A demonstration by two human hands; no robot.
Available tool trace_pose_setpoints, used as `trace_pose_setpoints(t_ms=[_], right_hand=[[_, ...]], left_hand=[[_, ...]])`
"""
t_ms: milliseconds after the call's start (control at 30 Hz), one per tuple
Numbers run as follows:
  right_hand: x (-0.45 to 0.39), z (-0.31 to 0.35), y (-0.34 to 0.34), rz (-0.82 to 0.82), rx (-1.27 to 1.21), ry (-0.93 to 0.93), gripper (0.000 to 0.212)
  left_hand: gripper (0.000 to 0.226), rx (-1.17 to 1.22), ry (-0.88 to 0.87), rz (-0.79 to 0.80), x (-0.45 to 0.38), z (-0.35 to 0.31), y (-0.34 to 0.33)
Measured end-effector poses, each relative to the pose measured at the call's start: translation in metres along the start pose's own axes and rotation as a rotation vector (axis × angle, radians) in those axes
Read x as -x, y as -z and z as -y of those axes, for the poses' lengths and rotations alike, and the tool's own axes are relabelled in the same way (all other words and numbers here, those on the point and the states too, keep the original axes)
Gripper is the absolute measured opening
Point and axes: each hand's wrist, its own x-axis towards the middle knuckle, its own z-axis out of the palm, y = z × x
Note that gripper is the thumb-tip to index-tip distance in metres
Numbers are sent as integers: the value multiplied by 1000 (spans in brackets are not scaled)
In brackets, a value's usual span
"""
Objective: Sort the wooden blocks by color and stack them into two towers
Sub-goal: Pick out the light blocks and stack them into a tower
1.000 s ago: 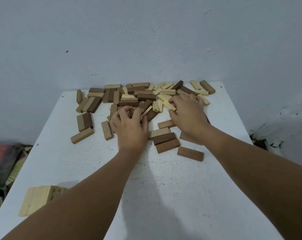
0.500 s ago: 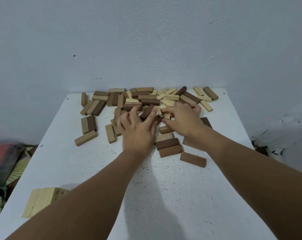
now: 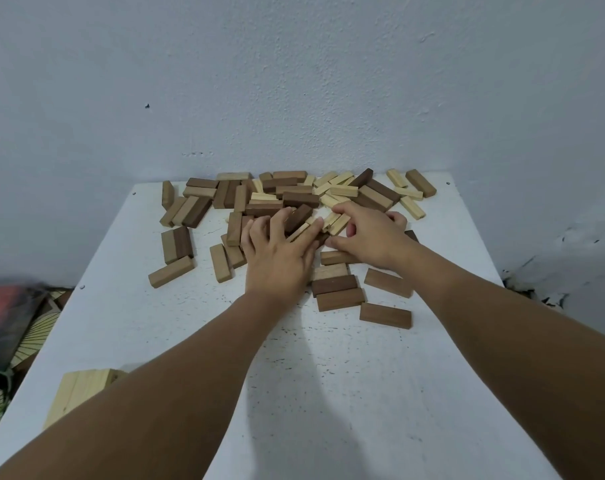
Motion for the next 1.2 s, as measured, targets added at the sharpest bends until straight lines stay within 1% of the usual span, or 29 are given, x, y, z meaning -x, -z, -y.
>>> trace_pose_setpoints(t_ms=[67, 167, 233, 333, 433, 500, 567, 667, 767, 867, 1067, 1200], right_hand=[[1, -2, -1, -12, -41, -5, 53], [1, -5, 0, -3, -92, -8, 49], [1, -7, 2, 13, -123, -9, 51], [3, -9, 5, 29, -121, 12, 62], [5, -9, 11, 90, -125, 30, 66], [5, -9, 15, 142, -132, 31, 65], [3, -7, 16, 156, -107, 27, 57], [1, -5, 14, 104, -75, 26, 35], [-1, -8, 11, 86, -78, 34, 28], [-1, -8, 7, 44, -43, 51, 31], [10, -10, 1, -110, -18, 96, 40], [19, 0, 9, -307, 9, 108, 43]], left_hand=[[35, 37, 3, 14, 0, -1, 1], [23, 94, 19, 14, 2, -2, 4], [17, 123, 12, -14, 3, -3, 5], [12, 167, 5, -63, 4, -5, 6], [15, 173, 40, -83, 6, -5, 7], [30, 164, 80, -48, 6, -5, 8], [40, 115, 73, -7, 5, -5, 8], [31, 117, 42, -13, 4, -3, 6], [23, 149, 41, -67, 5, -3, 6], [22, 160, 30, -110, 6, -2, 7], [27, 191, 30, -189, 6, -2, 8], [29, 231, -8, -234, 6, -1, 17]])
